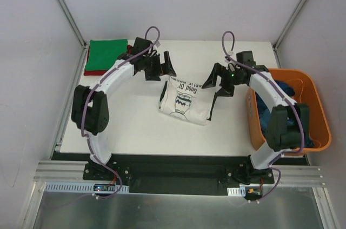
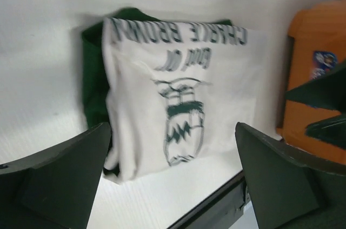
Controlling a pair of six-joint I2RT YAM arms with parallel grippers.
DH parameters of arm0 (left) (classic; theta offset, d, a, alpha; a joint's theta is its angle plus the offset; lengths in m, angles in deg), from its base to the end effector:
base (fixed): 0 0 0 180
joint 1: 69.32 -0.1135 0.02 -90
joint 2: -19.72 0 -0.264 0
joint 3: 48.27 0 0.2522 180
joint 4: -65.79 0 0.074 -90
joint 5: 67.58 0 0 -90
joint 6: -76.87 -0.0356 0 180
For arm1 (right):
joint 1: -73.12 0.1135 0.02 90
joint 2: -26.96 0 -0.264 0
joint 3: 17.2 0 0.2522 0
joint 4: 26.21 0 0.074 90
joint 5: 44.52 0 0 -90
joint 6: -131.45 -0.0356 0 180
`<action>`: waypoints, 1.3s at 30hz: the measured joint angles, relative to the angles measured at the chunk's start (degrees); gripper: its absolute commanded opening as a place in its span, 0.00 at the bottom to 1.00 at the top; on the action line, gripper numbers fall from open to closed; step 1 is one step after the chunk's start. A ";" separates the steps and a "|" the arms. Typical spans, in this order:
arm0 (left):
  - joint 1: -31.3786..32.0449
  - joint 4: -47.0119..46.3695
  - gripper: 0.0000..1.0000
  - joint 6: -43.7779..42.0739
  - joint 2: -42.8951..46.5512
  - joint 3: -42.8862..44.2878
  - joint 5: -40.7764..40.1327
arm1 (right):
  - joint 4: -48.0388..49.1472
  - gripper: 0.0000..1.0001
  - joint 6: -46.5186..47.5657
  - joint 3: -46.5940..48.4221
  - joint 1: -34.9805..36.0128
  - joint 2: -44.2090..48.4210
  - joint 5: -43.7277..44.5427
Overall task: Fold and stack the t-shirts
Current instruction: Smooth out wrinkles on the folded tshirt
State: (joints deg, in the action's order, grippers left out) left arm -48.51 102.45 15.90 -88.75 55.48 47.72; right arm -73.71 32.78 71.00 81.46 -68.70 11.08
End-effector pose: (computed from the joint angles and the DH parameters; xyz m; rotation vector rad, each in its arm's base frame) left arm 0.4009 -0.1686 0.2730 0.0702 2.3952 -0.9390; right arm 0.3488 0.0715 0.2588 -0.2361 2.4904 0.8784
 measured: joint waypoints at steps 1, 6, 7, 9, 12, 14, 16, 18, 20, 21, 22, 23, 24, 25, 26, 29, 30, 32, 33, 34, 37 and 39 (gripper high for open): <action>1.01 -0.44 0.99 0.17 3.30 -1.97 0.48 | 1.16 0.97 -0.74 -2.03 1.75 2.45 -1.46; 6.58 -5.79 0.99 2.32 12.13 -8.94 4.85 | 11.10 0.97 -6.60 -14.40 9.73 10.12 -8.07; 7.41 -6.88 0.99 3.10 12.31 -10.23 5.77 | 13.03 0.97 -8.00 -17.18 10.69 10.32 -8.94; 8.24 -8.57 0.99 4.57 10.99 -12.46 6.84 | 15.21 0.97 -9.73 -20.50 11.21 9.75 -9.46; 7.89 -9.20 0.99 5.53 6.49 -14.29 7.32 | 17.79 0.97 -10.84 -22.93 10.97 8.31 -8.33; 7.21 -9.70 0.99 5.99 3.56 -15.06 7.58 | 19.28 0.97 -10.86 -23.65 10.62 7.43 -7.26; 6.80 -10.05 0.99 6.25 1.38 -16.22 7.93 | 20.81 0.97 -10.84 -24.65 9.70 6.51 -6.25; 6.45 -10.32 0.99 6.36 0.52 -17.59 8.68 | 21.73 0.97 -10.86 -25.70 8.55 5.57 -5.49; 6.14 -10.71 0.99 6.38 0.48 -18.95 8.98 | 22.93 0.97 -10.84 -27.26 7.37 4.44 -5.03; 6.10 -10.97 0.99 6.38 0.48 -19.41 9.07 | 23.28 0.97 -10.86 -28.00 6.91 3.87 -4.92; 6.08 -11.47 0.99 6.38 0.48 -20.22 9.20 | 23.78 0.97 -10.97 -28.55 6.51 3.28 -5.07; 6.05 -11.69 0.99 6.38 0.48 -20.70 9.25 | 24.15 0.97 -11.21 -28.68 6.29 2.91 -5.55; 5.88 -12.00 0.99 6.36 0.46 -21.31 9.31 | 24.57 0.97 -11.32 -28.68 6.12 2.67 -5.84; 5.73 -12.28 0.99 6.38 0.46 -21.86 9.49 | 24.74 0.97 -11.34 -28.68 6.10 2.54 -5.95; 5.44 -12.59 0.99 6.43 0.46 -22.29 9.86 | 24.90 0.97 -11.39 -28.68 6.05 2.43 -6.03; 4.50 -13.29 0.99 6.56 0.72 -23.10 10.67 | 25.22 0.97 -11.47 -28.68 5.77 2.23 -6.47; 4.31 -13.27 0.99 6.56 1.01 -23.32 10.78 | 25.27 0.97 -11.47 -28.68 5.77 2.23 -6.56; 4.22 -12.98 0.99 6.45 2.05 -23.43 10.84 | 25.09 0.97 -11.30 -28.59 5.77 2.49 -6.58; 4.22 -12.72 0.99 6.27 2.93 -23.43 10.64 | 24.44 0.97 -10.71 -28.44 5.77 2.86 -6.40; 4.20 -12.35 0.99 5.92 4.13 -23.50 10.21 | 23.41 0.97 -9.90 -28.20 5.79 3.54 -5.86; 4.15 -10.88 0.99 4.46 9.18 -23.63 7.80 | 18.58 0.97 -6.93 -27.08 5.77 7.34 -3.28; 3.78 -9.68 0.99 2.97 13.25 -23.45 4.81 | 14.73 0.97 -4.52 -25.46 5.79 11.78 -0.96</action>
State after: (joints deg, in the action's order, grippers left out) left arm -44.72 92.77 18.88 -75.50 32.03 52.53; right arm -58.98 28.26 45.53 87.25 -56.92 10.12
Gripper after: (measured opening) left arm 0.992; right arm 0.966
